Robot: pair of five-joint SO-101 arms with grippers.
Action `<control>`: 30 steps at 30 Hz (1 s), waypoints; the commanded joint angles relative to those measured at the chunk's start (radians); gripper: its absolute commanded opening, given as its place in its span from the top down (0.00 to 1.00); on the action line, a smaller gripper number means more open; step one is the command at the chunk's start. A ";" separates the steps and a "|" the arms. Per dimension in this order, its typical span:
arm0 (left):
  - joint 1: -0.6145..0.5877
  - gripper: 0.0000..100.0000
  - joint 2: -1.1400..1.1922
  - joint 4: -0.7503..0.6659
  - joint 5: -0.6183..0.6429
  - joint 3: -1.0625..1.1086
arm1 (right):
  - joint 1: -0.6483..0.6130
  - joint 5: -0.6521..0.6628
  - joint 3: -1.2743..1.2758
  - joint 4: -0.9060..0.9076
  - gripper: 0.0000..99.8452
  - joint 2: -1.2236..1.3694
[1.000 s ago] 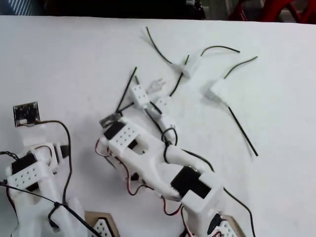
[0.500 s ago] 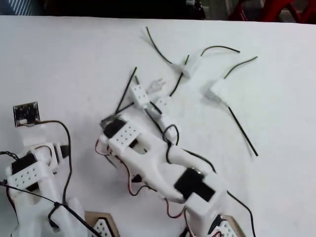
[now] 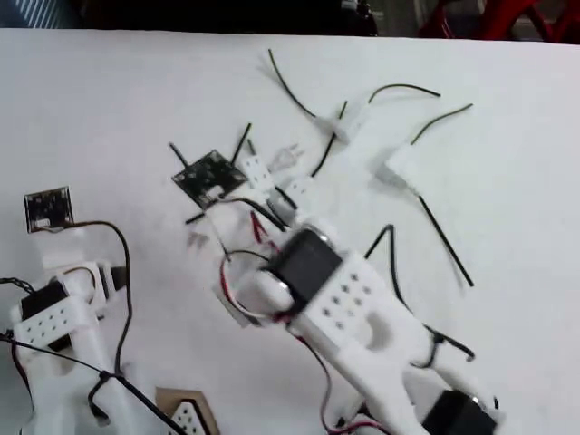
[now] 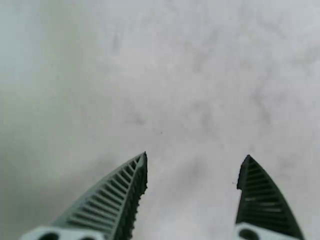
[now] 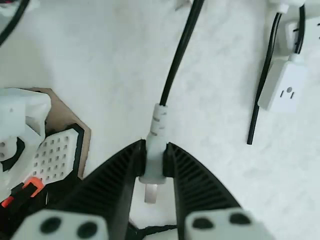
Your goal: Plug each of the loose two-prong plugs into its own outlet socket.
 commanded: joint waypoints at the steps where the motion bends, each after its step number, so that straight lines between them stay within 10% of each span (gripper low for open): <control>1: 0.010 0.71 -0.025 -0.018 0.000 -0.006 | 0.005 0.012 -0.043 0.005 0.98 -0.130; 15: 0.117 0.71 -0.030 0.008 0.017 -0.095 | 0.010 0.012 0.166 -0.367 0.98 -0.194; 30: 0.415 0.71 -0.030 0.315 0.313 -0.595 | 0.097 0.006 0.529 -0.768 0.98 -0.355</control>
